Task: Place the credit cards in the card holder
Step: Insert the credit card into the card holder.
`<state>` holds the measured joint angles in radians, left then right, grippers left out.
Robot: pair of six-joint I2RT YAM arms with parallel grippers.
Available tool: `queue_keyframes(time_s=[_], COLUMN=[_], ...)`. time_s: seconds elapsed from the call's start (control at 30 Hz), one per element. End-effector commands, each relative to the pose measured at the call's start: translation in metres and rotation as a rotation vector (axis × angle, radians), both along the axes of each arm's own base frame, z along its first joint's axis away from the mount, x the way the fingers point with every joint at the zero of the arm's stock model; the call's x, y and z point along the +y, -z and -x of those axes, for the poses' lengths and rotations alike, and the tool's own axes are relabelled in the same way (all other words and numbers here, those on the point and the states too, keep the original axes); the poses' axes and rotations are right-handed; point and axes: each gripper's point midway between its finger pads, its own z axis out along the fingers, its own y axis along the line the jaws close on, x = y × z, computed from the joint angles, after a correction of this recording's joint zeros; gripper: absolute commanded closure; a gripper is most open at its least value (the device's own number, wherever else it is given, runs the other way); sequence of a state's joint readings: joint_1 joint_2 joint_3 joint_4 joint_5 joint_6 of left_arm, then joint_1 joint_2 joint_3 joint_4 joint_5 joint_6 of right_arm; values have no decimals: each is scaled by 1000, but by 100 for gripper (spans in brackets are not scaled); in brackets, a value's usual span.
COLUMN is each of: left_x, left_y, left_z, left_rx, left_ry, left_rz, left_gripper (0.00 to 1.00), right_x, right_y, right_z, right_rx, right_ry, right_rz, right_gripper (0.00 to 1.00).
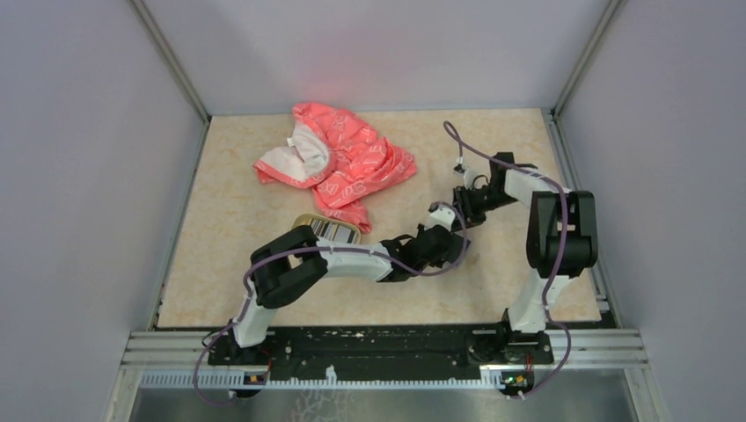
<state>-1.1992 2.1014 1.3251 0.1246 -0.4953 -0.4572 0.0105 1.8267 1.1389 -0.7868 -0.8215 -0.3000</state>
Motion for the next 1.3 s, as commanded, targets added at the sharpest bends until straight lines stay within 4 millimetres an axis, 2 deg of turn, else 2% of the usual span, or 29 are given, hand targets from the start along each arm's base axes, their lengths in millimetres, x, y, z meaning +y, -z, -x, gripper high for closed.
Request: queue_keyframes(time_s=[0.0,0.1,0.2,0.37,0.43,0.5,0.57,0.63,0.7,0.77,0.97,1.13,1.27], left_x=[-8,7,28,67,77,86,91,95,95,95,91,86,83], left_y=[-60,-77,-83,-68,-63,-57,-53,-45,-35,-23,9,22,29], left_z=[12,18,20,8,2,-8,-17,-27,-34,-42,-49,-45,-34], left_rx=[-69,-119,-165,-153,-119,-82,-53,-20,19,51,114,161,214], left_ry=[128,161,167,120,111,91,82,68,59,39,19,42,78], left_rz=[150,177,162,121,137,159,176,171,144,101,21,11,15], left_gripper=[87,78,68,59,58,58,58,59,67,75,76,77,79], right_x=[-8,-10,-8,3,10,15,17,19,14,6,-18,-35,-38], right_y=[-39,-57,-81,-131,-147,-151,-146,-129,-117,-103,-61,-42,-31], right_z=[-6,-6,-4,10,27,47,67,77,74,69,64,60,63], right_rx=[-159,-254,-392,-741,-940,-1164,-1399,-1487,-1502,-1482,-1296,-1170,-1111], right_ry=[-11,-32,-68,-176,-275,-412,-560,-599,-610,-658,-832,-870,-878], right_rz=[-46,-46,-53,-113,-147,-147,-107,-86,-24,56,174,242,233], right_gripper=[69,69,69,71,71,74,77,81,88,89,88,84,83])
